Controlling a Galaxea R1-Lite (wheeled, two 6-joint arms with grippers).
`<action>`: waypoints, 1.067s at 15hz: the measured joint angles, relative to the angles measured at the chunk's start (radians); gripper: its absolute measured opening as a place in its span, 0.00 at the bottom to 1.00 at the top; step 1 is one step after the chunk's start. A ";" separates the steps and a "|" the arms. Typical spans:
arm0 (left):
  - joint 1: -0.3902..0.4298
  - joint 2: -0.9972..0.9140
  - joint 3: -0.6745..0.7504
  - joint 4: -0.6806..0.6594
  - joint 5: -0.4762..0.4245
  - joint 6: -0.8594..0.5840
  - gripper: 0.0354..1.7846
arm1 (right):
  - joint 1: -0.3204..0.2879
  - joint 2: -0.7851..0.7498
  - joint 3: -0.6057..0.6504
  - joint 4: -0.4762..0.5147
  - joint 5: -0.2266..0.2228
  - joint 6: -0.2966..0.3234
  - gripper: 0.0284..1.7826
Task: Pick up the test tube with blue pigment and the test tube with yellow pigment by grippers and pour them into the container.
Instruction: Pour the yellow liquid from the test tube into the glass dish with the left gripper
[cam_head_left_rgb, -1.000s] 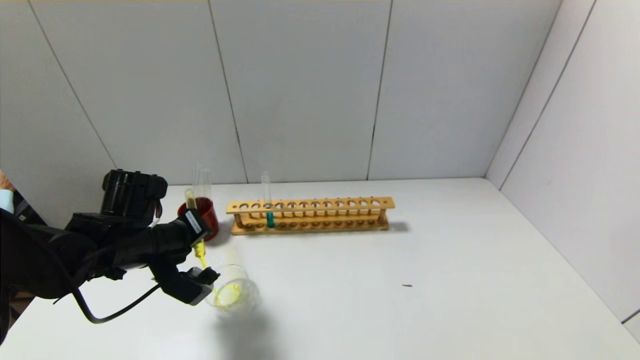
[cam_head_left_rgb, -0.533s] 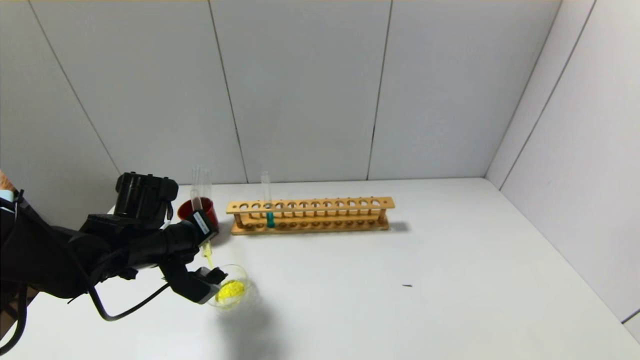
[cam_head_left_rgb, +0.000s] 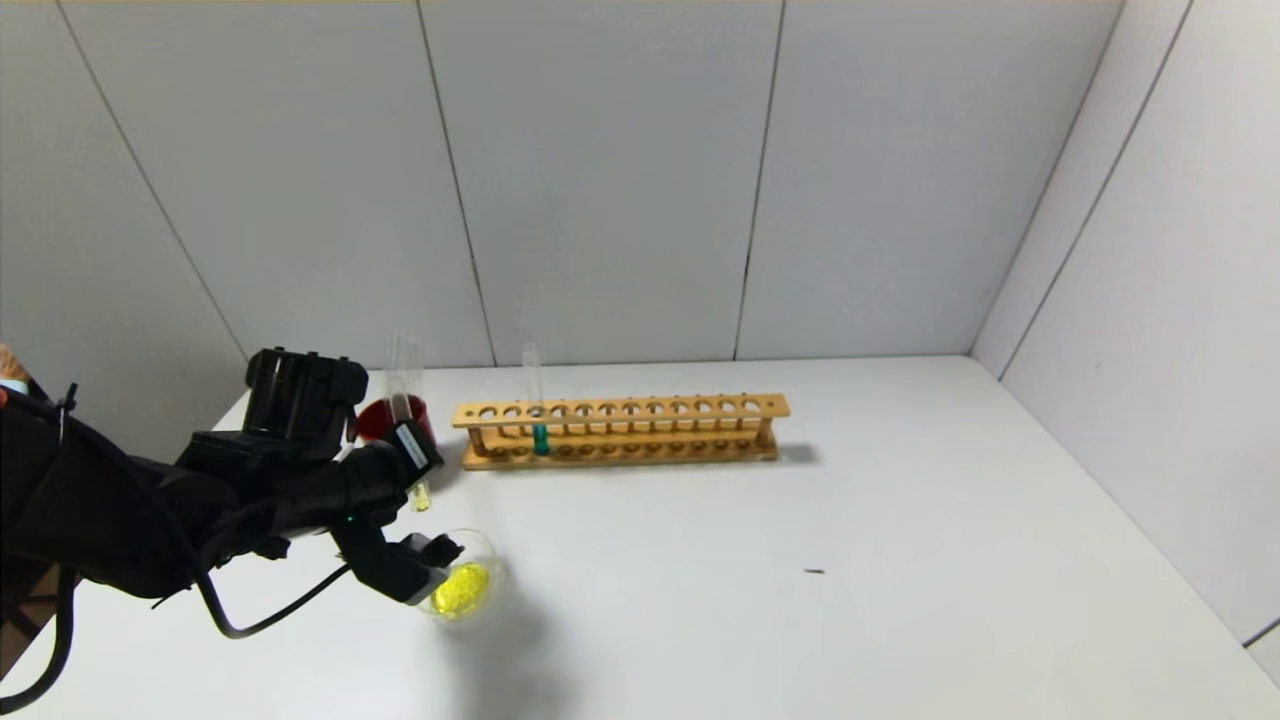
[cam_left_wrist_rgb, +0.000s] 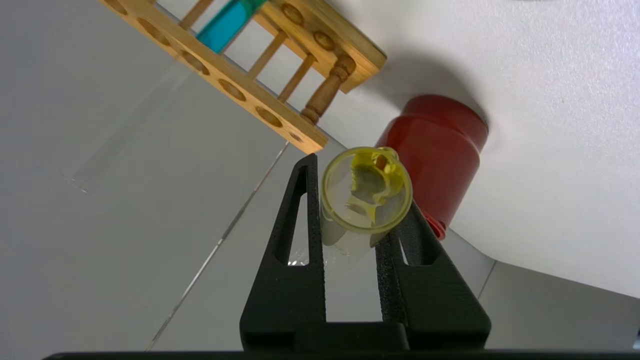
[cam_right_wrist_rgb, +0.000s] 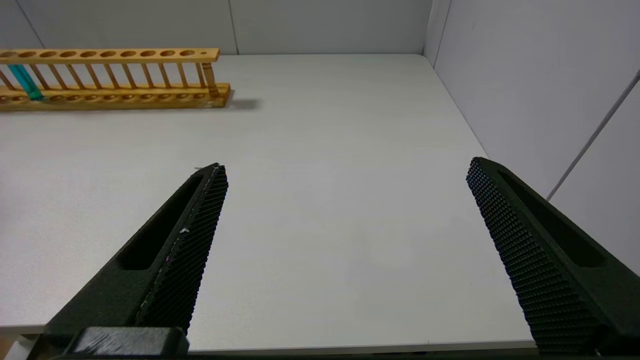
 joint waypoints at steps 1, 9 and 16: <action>-0.007 -0.001 0.001 0.000 0.001 0.002 0.17 | 0.000 0.000 0.000 0.000 0.000 0.000 0.98; -0.018 -0.024 0.006 -0.004 0.016 0.067 0.17 | 0.000 0.000 0.000 0.000 0.000 0.000 0.98; -0.017 -0.080 0.054 -0.030 0.023 -0.063 0.17 | 0.000 0.000 0.000 0.000 0.000 0.000 0.98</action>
